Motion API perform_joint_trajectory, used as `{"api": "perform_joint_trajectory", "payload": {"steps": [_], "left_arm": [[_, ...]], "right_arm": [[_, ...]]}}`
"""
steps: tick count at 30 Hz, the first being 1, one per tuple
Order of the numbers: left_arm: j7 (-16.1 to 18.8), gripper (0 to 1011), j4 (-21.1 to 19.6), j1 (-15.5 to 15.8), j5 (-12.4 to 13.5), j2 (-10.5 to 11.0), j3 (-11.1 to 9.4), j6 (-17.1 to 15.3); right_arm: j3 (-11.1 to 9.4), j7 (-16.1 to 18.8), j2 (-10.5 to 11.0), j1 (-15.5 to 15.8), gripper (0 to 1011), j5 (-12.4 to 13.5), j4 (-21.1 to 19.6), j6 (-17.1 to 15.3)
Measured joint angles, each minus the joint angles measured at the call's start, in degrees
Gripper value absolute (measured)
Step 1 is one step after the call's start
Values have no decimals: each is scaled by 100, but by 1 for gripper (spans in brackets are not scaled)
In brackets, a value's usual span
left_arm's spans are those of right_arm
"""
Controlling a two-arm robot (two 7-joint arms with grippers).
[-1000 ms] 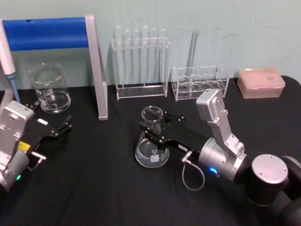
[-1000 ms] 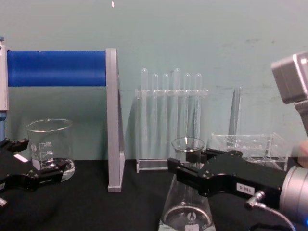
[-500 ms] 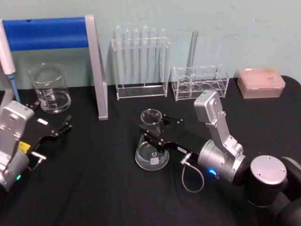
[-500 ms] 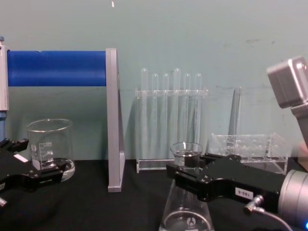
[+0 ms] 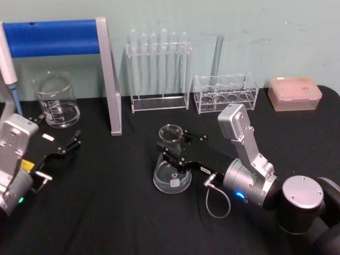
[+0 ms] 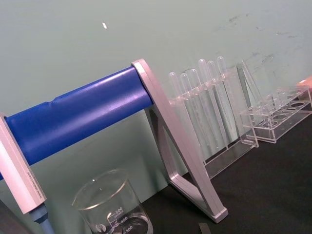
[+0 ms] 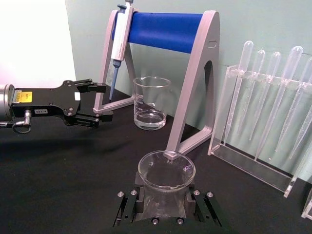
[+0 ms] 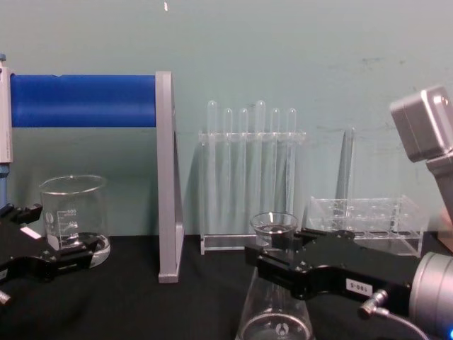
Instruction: Grasp the erlenmeyer flask with one hand, shake it three times, then place it back.
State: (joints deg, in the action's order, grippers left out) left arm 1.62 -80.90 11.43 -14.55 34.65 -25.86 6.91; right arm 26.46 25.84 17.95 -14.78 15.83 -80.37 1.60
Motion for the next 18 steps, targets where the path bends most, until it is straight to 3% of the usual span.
{"api": "perform_joint_trajectory", "payload": {"steps": [8, 18], "left_arm": [[0, 1001, 0, 0, 0, 0, 0, 0], [0, 1001, 0, 0, 0, 0, 0, 0]], "right_arm": [[-3, 0, 0, 4, 473, 0, -1, 0], [-8, 4, 0, 4, 798, 1, -2, 4]]}}
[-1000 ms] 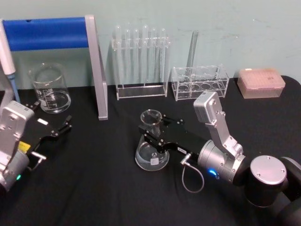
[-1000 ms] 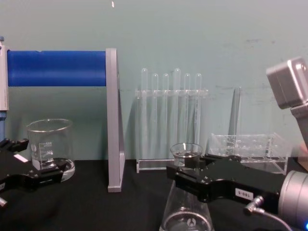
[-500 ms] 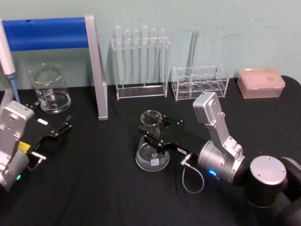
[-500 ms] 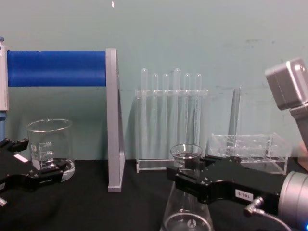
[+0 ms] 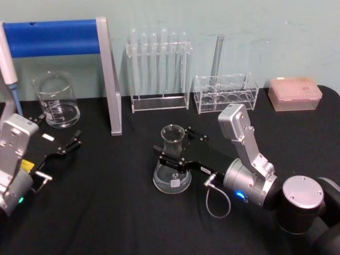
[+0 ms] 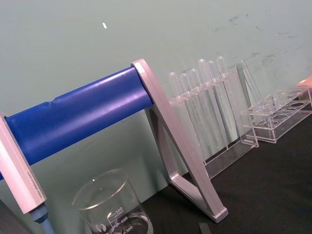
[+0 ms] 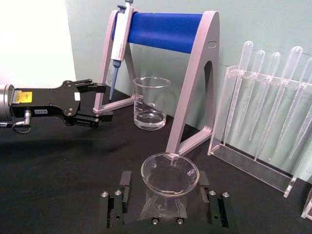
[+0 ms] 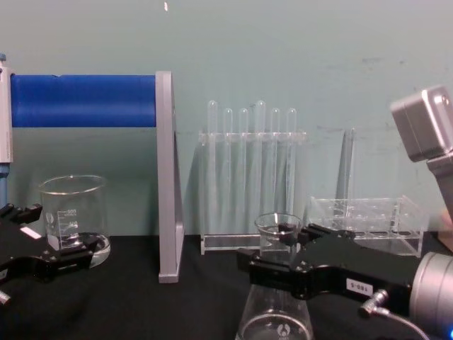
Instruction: Grasp the erlenmeyer flask with one hand, shake it three times, then place it back.
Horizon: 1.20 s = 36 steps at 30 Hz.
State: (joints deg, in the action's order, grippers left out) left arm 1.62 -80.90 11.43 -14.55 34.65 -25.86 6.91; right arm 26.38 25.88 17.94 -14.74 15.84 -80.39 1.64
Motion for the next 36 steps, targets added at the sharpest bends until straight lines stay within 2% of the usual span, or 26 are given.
{"api": "perform_joint_trajectory", "payload": {"steps": [4, 5, 8, 20, 25, 36], "left_arm": [[0, 1001, 0, 0, 0, 0, 0, 0], [0, 1001, 0, 0, 0, 0, 0, 0], [0, 1001, 0, 0, 0, 0, 0, 0], [0, 1001, 0, 0, 0, 0, 0, 0], [0, 1001, 0, 0, 0, 0, 0, 0], [0, 1001, 0, 0, 0, 0, 0, 0]], "right_arm": [[-1, 1, 0, 0, 921, 0, 1, 2], [-1, 1, 0, 0, 921, 0, 1, 2], [-1, 2, 0, 0, 1002, 1, 0, 3], [-1, 11, 4, 1, 1002, 2, 0, 8], [-2, 124, 110, 55, 1003, 48, -90, 10], [-114, 254, 565, 425, 1003, 230, -727, -96]]}}
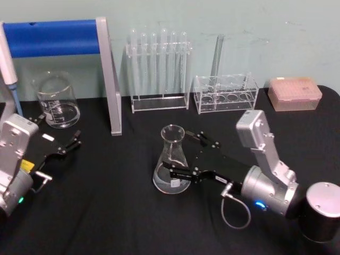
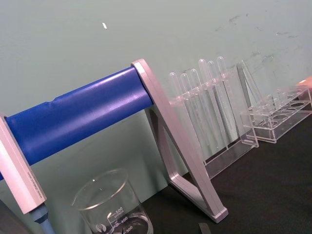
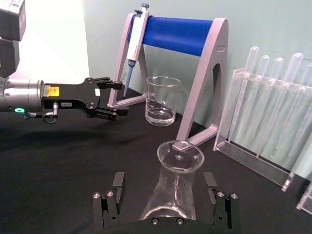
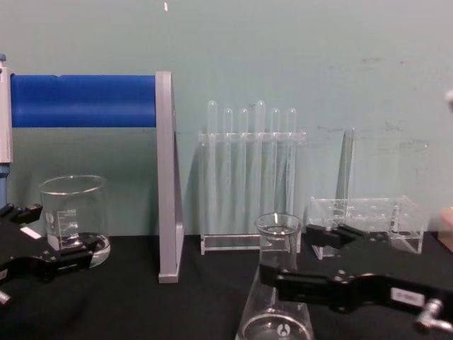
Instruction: Grasp the erlenmeyer flask with one hand, shake it three times, then place it back.
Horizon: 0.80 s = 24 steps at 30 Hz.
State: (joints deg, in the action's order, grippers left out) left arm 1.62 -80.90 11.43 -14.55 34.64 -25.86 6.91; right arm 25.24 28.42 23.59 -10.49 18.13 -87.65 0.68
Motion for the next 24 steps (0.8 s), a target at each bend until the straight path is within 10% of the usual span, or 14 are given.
{"api": "perform_joint_trajectory", "payload": {"steps": [13, 24], "left_arm": [[0, 1001, 0, 0, 0, 0, 0, 0], [0, 1001, 0, 0, 0, 0, 0, 0]], "right_arm": [[-386, -187, 370, 442, 1003, 264, -543, -31], [-777, -961, 83, 540, 1003, -26, -523, 315]]}}
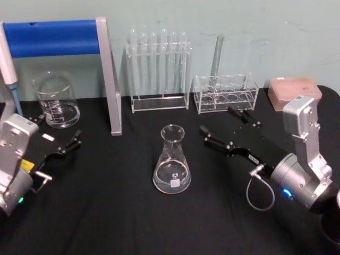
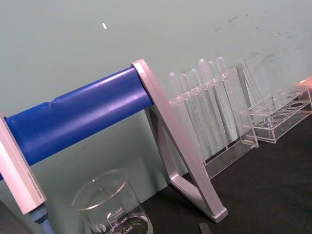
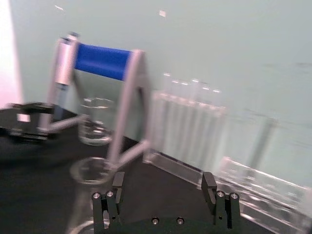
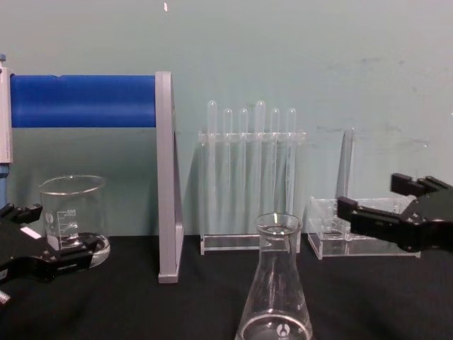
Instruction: Grasp the erlenmeyer flask with one hand, shake it three times, then place it back.
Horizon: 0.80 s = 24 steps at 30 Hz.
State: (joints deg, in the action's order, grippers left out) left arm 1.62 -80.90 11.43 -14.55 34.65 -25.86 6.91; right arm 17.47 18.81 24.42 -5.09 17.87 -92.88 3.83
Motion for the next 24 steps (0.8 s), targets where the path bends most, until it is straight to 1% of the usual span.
{"api": "perform_joint_trajectory", "payload": {"steps": [2, 3, 5, 6, 7, 8, 10, 11, 14, 15, 18, 19, 24], "left_arm": [[0, 1001, 0, 0, 0, 0, 0, 0], [0, 1001, 0, 0, 0, 0, 0, 0], [0, 1001, 0, 0, 0, 0, 0, 0], [0, 1001, 0, 0, 0, 0, 0, 0], [0, 1001, 0, 0, 0, 0, 0, 0], [1, 1001, 0, 0, 0, 0, 0, 0], [0, 1001, 0, 0, 0, 0, 0, 0], [0, 1001, 0, 0, 0, 0, 0, 0], [0, 1001, 0, 0, 0, 0, 0, 0], [0, 1001, 0, 0, 0, 0, 0, 0], [0, 1001, 0, 0, 0, 0, 0, 0], [0, 1001, 0, 0, 0, 0, 0, 0], [0, 1001, 0, 0, 0, 0, 0, 0]], "right_arm": [[-18, -215, -82, -26, 1002, -180, 64, -9], [-23, -458, -162, -68, 1003, -400, 157, -27], [-18, -722, -248, -119, 1003, -659, 260, -53], [1, -988, -319, -173, 1003, -942, 373, -92], [13, -1083, -346, -195, 1003, -1047, 411, -109], [52, -1334, -404, -253, 1002, -1347, 530, -155], [83, -1490, -444, -296, 1003, -1551, 626, -194], [113, -1614, -482, -335, 1003, -1734, 708, -233], [152, -1737, -521, -383, 1003, -1951, 833, -261], [172, -1805, -539, -408, 1003, -2087, 893, -273], [192, -1895, -575, -446, 1003, -2280, 991, -296], [195, -1910, -581, -454, 1003, -2316, 1013, -302], [196, -1906, -577, -450, 1002, -2302, 1005, -303]]}}
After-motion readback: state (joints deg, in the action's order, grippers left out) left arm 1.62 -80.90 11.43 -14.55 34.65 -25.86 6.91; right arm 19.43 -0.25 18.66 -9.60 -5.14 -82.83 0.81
